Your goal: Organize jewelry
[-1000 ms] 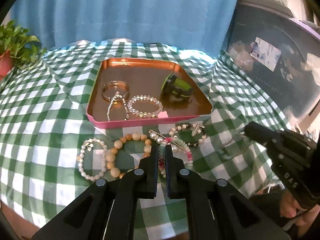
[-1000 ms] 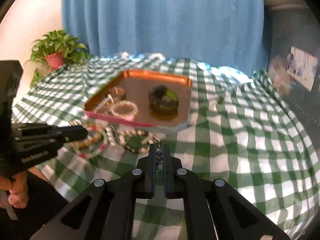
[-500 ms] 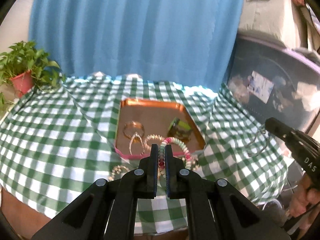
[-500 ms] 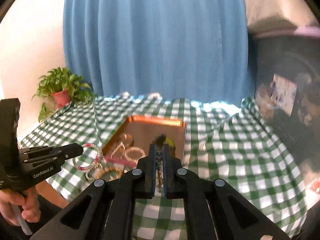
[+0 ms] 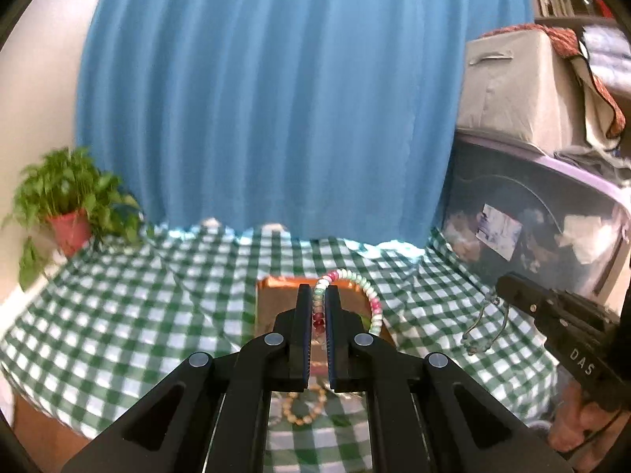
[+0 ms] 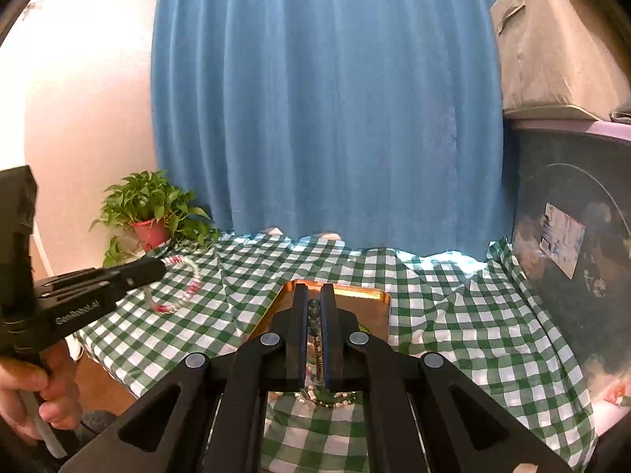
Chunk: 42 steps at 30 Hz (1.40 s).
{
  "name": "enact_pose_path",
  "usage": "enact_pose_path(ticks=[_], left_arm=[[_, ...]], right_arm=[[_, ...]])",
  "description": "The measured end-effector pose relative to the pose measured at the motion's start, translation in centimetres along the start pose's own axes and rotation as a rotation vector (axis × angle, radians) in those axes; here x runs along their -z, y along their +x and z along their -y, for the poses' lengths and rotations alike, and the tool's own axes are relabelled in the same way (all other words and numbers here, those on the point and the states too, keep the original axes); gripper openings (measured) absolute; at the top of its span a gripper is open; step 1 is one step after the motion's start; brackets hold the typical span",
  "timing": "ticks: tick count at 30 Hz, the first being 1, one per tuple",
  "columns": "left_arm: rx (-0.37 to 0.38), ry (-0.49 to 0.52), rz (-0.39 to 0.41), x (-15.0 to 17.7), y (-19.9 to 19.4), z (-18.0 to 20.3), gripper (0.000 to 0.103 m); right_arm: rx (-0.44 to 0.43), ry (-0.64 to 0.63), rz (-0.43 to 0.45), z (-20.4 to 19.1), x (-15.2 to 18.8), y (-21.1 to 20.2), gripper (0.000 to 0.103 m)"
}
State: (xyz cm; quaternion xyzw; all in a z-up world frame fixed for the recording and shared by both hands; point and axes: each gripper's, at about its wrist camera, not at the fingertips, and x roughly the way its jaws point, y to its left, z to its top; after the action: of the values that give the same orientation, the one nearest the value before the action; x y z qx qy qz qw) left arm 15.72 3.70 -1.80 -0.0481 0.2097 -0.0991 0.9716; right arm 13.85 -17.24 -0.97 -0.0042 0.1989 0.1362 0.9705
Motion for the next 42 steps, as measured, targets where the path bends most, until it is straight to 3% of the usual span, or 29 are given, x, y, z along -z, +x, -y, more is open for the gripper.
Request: enact_pose_path(ticks=[4, 10, 13, 18, 29, 32, 35, 40, 42], left_arm=[[-0.045, 0.012, 0.02, 0.1, 0.6, 0.0, 0.006], [-0.04, 0.025, -0.067, 0.8, 4.1, -0.6, 0.006], [-0.019, -0.017, -0.129, 1.2, 6.7, -1.4, 0.006], [0.002, -0.01, -0.173, 2.5, 10.4, -1.4, 0.006], [0.092, -0.036, -0.295, 5.9, 21.8, -0.9, 0.006], [0.109, -0.032, -0.331, 6.7, 25.2, -1.0, 0.006], [0.141, -0.09, -0.375, 7.2, 28.3, -1.7, 0.006], [0.14, -0.105, -0.45, 8.4, 31.1, -1.5, 0.006], [0.098, -0.081, -0.486, 8.9, 32.1, -1.4, 0.006]], right_arm=[[-0.014, 0.004, 0.009, -0.1, -0.4, 0.4, 0.005], [-0.016, 0.02, 0.008, 0.3, -0.4, 2.5, 0.005], [-0.036, 0.039, -0.003, 0.9, -0.2, 4.2, 0.005], [-0.051, 0.062, -0.041, 2.1, 1.5, 7.7, 0.005], [-0.114, 0.058, -0.196, 4.4, 6.0, 16.7, 0.005], [-0.147, 0.097, -0.251, 5.5, 8.0, 19.9, 0.005], [-0.161, 0.162, -0.336, 6.7, 9.7, 22.4, 0.005], [-0.157, 0.191, -0.425, 7.7, 11.3, 24.8, 0.005], [-0.142, 0.194, -0.465, 7.8, 12.0, 26.0, 0.005]])
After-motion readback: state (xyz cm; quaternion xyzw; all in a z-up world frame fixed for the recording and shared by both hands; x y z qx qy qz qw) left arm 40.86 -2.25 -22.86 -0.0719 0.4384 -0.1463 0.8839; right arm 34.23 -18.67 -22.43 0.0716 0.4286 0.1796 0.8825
